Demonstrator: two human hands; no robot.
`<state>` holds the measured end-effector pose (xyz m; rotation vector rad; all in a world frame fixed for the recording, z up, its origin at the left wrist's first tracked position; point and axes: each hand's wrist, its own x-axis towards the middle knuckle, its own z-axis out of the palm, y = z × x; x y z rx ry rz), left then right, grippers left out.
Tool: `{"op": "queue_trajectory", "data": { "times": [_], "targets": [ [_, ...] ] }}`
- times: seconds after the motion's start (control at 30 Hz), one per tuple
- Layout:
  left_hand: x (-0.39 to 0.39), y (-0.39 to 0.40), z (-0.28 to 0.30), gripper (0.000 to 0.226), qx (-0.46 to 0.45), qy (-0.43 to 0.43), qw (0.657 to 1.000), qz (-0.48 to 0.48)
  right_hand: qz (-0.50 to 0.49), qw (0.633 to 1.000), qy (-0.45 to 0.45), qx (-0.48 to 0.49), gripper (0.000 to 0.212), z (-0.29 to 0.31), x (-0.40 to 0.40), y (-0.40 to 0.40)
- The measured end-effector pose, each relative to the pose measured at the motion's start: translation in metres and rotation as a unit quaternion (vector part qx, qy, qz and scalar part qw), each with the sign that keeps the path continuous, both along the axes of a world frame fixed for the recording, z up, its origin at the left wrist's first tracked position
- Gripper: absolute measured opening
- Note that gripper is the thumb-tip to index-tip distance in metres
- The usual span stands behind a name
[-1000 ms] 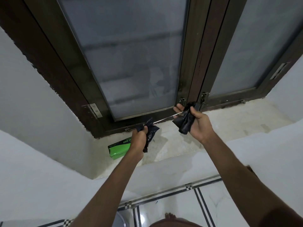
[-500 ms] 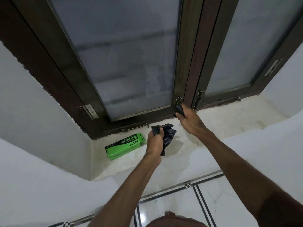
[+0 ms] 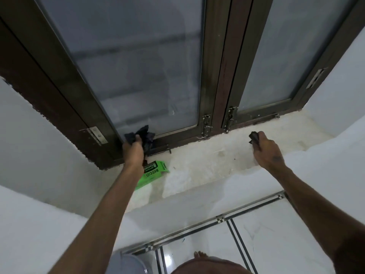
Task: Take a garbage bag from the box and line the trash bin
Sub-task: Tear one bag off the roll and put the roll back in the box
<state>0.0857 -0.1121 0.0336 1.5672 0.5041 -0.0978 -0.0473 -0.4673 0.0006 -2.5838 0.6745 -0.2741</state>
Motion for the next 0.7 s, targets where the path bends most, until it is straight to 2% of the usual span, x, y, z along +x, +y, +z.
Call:
{"op": "queue_trajectory", "data": {
  "times": [0.07,0.13,0.23,0.33,0.5,0.6,0.7],
  "targets": [
    [-0.007,-0.022,0.005,0.027,0.074,-0.024,0.989,-0.127,-0.026,0.997,-0.055,0.056,0.023,0.002,0.006,0.01],
    [-0.027,-0.059,0.0,0.023,0.121,-0.04,0.959,-0.253,-0.034,0.989,-0.083,0.121,0.027,0.007,0.017,0.021],
    [-0.05,-0.101,-0.007,0.031,0.109,-0.004,0.923,-0.368,-0.042,0.973,-0.108,0.199,0.031,0.019,0.022,0.019],
    [-0.051,-0.132,-0.008,0.034,0.088,0.02,0.905,-0.415,-0.069,0.955,-0.132,0.258,0.028,0.025,0.009,0.001],
    [-0.035,-0.192,-0.015,0.028,0.133,-0.011,0.875,-0.466,-0.145,0.925,-0.156,0.316,0.015,0.028,-0.026,-0.038],
    [-0.024,-0.239,-0.019,0.039,0.139,-0.025,0.848,-0.51,-0.186,0.91,-0.151,0.339,0.016,0.026,-0.043,-0.056],
    [-0.019,-0.275,-0.021,0.063,0.184,-0.058,0.811,-0.553,-0.21,0.889,-0.167,0.37,0.018,0.025,-0.051,-0.064]
  ]
}}
